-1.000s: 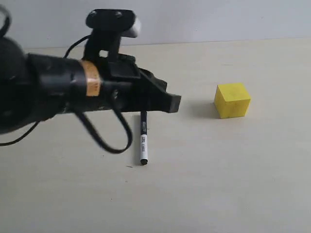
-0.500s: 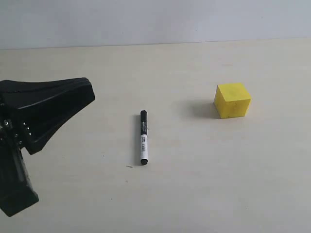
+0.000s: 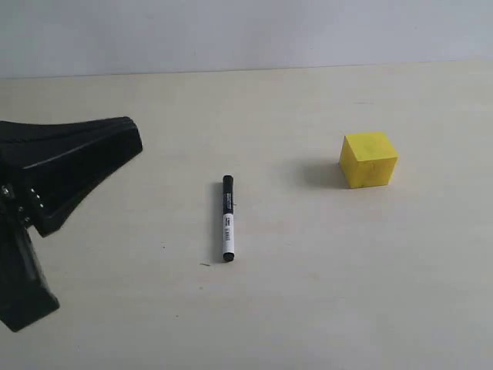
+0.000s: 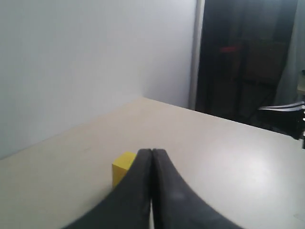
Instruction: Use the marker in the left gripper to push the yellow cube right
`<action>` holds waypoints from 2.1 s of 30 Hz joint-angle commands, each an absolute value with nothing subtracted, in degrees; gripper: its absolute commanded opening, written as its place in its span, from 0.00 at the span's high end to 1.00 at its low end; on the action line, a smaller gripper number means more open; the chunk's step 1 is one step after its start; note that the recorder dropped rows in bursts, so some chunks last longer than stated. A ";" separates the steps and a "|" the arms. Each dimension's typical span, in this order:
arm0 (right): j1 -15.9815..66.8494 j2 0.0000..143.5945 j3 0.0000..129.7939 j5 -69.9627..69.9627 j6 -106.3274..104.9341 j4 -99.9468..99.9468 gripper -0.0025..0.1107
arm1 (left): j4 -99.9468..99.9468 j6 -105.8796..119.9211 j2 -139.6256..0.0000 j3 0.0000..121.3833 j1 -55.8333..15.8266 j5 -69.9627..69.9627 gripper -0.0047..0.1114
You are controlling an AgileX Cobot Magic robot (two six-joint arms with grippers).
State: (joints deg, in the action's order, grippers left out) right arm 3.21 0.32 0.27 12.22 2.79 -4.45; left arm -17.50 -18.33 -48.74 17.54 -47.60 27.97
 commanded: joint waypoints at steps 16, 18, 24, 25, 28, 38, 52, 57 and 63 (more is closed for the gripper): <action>2.98 0.00 0.00 11.39 3.01 -4.49 0.98 | -17.67 -31.77 -21.42 16.59 -8.16 6.05 0.96; 2.98 0.00 0.00 11.39 3.01 -4.49 0.98 | -17.81 -31.33 -19.22 16.59 -6.20 3.68 0.96; 2.98 0.00 0.00 11.39 3.01 -4.49 0.98 | -18.05 -27.82 -12.33 16.59 -2.21 -5.39 0.96; 2.98 0.00 0.00 11.39 3.01 -4.49 0.98 | -18.05 -27.17 -11.40 16.59 -1.91 -6.71 0.96; 2.98 0.00 0.00 11.39 3.01 -4.49 0.98 | -19.05 -27.17 -9.10 16.59 -1.79 -10.61 0.96; 2.98 0.00 0.00 11.39 3.01 -4.49 0.98 | -19.31 -27.17 -8.10 16.59 -1.79 -14.99 0.96; 2.98 0.00 0.00 11.39 3.01 -4.49 0.98 | -21.19 -27.03 -8.10 15.19 -1.79 -17.77 0.96; 2.98 0.00 0.00 11.39 3.01 -4.49 0.98 | -21.19 -26.95 -8.10 13.33 -1.79 -18.12 0.96; 2.98 0.00 0.00 11.39 3.01 -4.49 0.98 | -20.26 -26.40 -8.10 12.76 -1.79 -17.38 0.96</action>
State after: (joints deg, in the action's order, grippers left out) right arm 3.21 0.32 0.27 12.22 2.79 -4.45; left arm -20.97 -27.13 -8.43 13.33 -1.97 -18.03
